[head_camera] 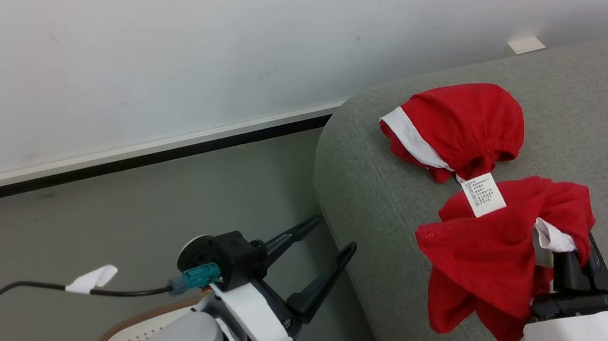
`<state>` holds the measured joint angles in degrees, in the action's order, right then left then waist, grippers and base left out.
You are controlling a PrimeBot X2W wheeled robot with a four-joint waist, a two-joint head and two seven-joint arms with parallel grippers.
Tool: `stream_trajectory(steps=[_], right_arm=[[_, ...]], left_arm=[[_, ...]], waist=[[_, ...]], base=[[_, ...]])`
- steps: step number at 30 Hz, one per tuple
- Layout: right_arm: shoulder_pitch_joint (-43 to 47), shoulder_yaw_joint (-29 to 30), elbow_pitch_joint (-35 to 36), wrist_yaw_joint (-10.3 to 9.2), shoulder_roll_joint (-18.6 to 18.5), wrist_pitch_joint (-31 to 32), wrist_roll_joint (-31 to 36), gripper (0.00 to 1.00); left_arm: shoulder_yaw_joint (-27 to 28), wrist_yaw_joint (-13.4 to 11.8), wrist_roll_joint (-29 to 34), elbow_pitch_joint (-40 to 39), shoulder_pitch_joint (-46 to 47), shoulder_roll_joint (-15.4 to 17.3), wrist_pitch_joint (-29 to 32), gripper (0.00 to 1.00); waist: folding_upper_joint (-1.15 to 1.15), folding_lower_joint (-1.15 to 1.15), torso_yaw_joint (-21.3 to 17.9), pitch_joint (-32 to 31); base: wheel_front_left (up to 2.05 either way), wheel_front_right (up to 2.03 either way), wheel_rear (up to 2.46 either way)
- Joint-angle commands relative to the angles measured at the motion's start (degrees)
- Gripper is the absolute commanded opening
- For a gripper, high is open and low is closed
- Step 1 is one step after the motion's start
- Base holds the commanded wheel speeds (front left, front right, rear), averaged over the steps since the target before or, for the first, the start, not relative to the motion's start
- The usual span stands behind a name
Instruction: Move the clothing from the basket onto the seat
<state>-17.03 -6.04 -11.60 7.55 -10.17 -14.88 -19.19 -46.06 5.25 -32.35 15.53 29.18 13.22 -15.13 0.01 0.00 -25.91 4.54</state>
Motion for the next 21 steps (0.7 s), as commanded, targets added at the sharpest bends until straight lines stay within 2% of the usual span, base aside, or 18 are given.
stream_trajectory(steps=[1, 7, 10, 14, 21], right_arm=[[0.58, -0.03, 0.29, -0.13, 0.2, -0.25, 0.43, 0.0], [-1.6, 0.11, 0.97, -0.13, -0.63, -0.25, 0.63, 0.0], [-4.15, 1.05, 0.83, -0.13, -2.17, -0.07, 0.67, 0.0], [-8.45, 3.88, 0.96, -0.13, -3.8, 1.37, -1.05, 0.0], [-15.74, 10.18, -3.59, -0.13, -9.74, 3.66, -4.06, 0.0]], left_arm=[[0.43, 0.26, 0.81, 0.23, -0.72, -0.12, -0.01, 1.0], [0.81, 0.98, 2.09, 0.76, -0.5, -0.77, -0.01, 1.0], [0.76, 1.3, 2.26, 0.86, 0.47, -0.38, -0.01, 1.0], [0.64, 1.6, 2.68, 0.5, 1.63, 1.06, 0.04, 1.0], [0.99, 1.74, 2.99, -1.53, 4.02, 4.49, 1.08, 1.0]], waist=[[-0.01, 0.0, -0.79, 0.38], [-0.01, 0.0, -0.74, 1.18], [-0.01, 0.0, 0.04, 2.46], [-0.01, 0.0, 1.64, 5.32], [-0.01, 0.0, 5.44, 12.46]], base=[[0.0, 0.0, 0.0], [0.0, 0.0, 0.0], [0.0, 0.0, 0.0], [0.0, 0.0, 0.0], [0.0, 0.0, 0.0]])
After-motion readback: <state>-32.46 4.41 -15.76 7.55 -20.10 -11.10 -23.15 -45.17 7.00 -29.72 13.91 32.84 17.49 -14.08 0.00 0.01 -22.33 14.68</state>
